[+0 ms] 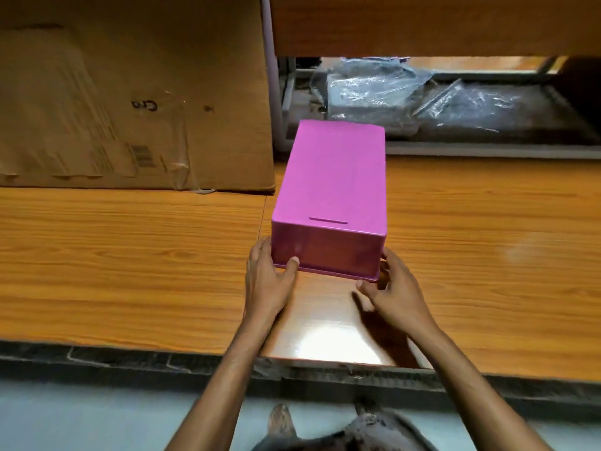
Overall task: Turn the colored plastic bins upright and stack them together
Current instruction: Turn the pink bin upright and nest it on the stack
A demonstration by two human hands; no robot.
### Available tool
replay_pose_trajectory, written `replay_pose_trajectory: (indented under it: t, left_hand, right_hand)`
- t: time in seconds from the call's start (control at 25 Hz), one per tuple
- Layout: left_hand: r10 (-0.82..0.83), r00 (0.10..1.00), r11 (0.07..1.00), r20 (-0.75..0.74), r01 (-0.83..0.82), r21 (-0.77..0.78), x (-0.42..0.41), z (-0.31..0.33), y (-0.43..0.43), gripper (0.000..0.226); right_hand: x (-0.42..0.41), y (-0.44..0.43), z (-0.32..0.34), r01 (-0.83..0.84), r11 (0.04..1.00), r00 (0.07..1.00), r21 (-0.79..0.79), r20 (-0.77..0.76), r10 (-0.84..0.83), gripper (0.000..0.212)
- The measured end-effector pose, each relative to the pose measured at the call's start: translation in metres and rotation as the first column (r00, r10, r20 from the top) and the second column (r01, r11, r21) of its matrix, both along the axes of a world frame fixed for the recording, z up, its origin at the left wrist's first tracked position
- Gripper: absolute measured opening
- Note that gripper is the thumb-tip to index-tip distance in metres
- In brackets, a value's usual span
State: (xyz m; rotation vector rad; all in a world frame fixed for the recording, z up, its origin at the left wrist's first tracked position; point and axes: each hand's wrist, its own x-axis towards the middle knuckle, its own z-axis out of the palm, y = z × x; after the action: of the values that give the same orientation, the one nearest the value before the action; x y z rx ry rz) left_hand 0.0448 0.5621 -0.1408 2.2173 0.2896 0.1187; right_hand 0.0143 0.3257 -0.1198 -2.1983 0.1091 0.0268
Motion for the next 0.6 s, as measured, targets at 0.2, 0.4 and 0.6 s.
replay_pose_trajectory:
  t: [0.2, 0.4, 0.6]
  left_hand:
    - [-0.094, 0.984, 0.989, 0.150, 0.110, -0.103, 0.006, 0.022, 0.032, 0.051]
    - [-0.031, 0.948, 0.918, 0.317, 0.153, -0.367, 0.015, 0.087, 0.041, 0.041]
    - [-0.059, 0.891, 0.827, 0.451, 0.296, -0.478, 0.026, 0.147, 0.035, 0.037]
  right_hand:
    - [-0.015, 0.032, 0.027, 0.144, 0.985, 0.987, 0.095, 0.053, -0.149, 0.069]
    - [-0.015, 0.032, 0.079, 0.161, 0.980, 0.949, 0.118, 0.256, -0.187, 0.087]
    - [0.015, 0.029, 0.128, 0.315, 0.945, 0.746, 0.085, 0.593, -0.302, 0.075]
